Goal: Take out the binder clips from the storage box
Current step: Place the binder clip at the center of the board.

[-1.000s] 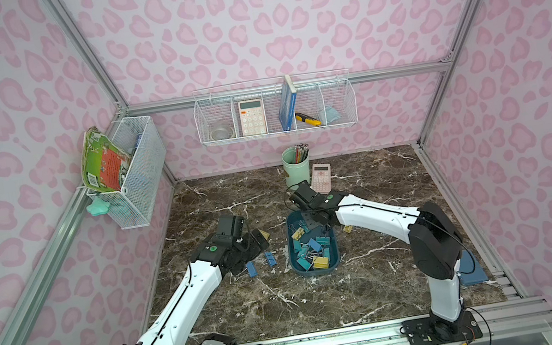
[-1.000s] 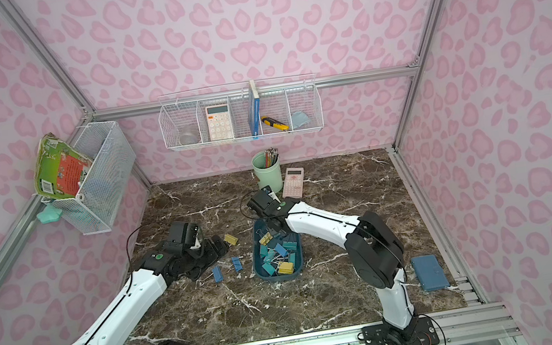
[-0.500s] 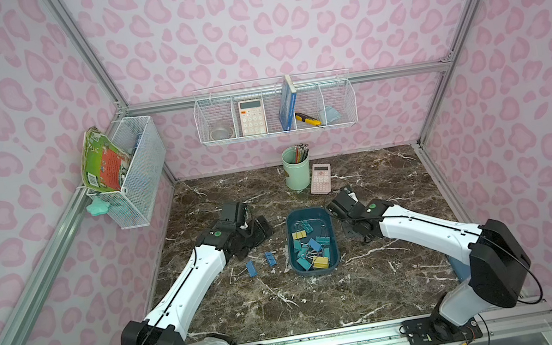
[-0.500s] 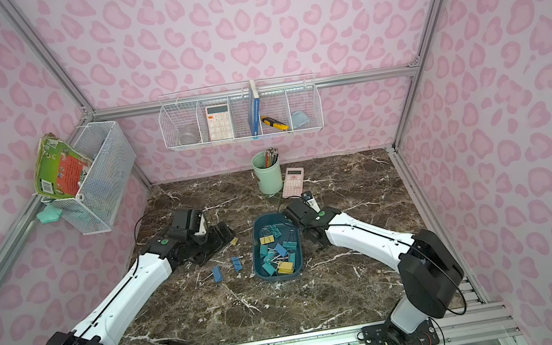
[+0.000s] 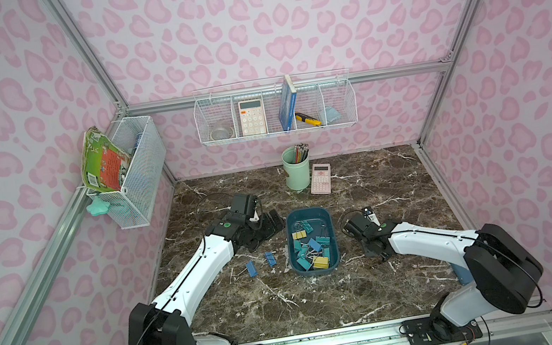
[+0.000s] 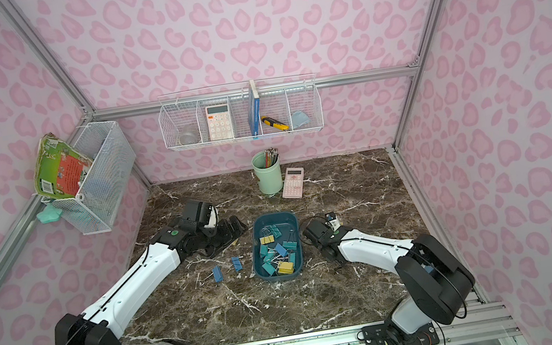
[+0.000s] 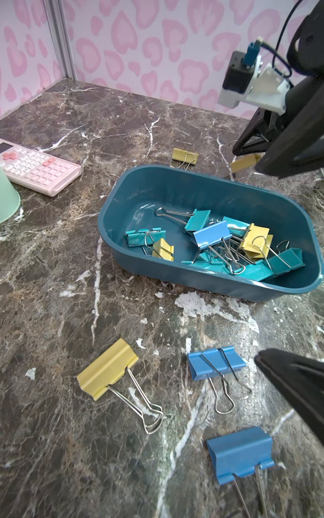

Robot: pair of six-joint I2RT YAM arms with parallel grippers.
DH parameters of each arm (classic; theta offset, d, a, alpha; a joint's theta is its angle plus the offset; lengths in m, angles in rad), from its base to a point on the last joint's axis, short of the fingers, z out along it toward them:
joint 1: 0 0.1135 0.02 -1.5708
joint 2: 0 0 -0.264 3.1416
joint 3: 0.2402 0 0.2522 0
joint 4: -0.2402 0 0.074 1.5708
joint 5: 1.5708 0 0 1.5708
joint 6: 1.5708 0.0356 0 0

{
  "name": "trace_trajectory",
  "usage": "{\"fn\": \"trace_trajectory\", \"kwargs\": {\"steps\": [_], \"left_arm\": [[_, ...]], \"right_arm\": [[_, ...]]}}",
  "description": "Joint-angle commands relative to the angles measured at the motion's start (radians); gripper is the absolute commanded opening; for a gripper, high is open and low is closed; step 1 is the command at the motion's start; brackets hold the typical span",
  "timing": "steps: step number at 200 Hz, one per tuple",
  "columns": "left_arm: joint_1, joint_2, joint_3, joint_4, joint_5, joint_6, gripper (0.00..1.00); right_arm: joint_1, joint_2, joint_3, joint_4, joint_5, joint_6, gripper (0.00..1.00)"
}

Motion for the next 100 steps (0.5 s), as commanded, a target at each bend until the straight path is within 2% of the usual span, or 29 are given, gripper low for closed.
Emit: {"fn": "trace_trajectory", "kwargs": {"steps": [1, 14, 41, 68, 100], "left_arm": [[-0.010, 0.008, 0.007, -0.006, 0.031, 0.016, 0.98], [-0.017, 0.017, 0.011, -0.001, 0.052, 0.019, 0.94], [-0.038, 0.052, 0.026, 0.007, 0.076, 0.018, 0.87], [-0.056, 0.099, 0.057, 0.004, 0.085, 0.026, 0.81], [-0.060, 0.119, 0.073, -0.007, 0.049, 0.013, 0.83]], "right_arm": [[0.003, 0.005, 0.002, 0.028, 0.021, 0.034, 0.26], [0.008, -0.010, 0.013, 0.017, 0.022, 0.037, 0.41], [0.014, -0.061, 0.063, -0.014, 0.020, 0.033, 0.61], [0.017, -0.127, 0.106, 0.013, -0.047, -0.031, 0.64], [0.017, -0.169, 0.133, 0.166, -0.296, -0.167, 0.63]]}}
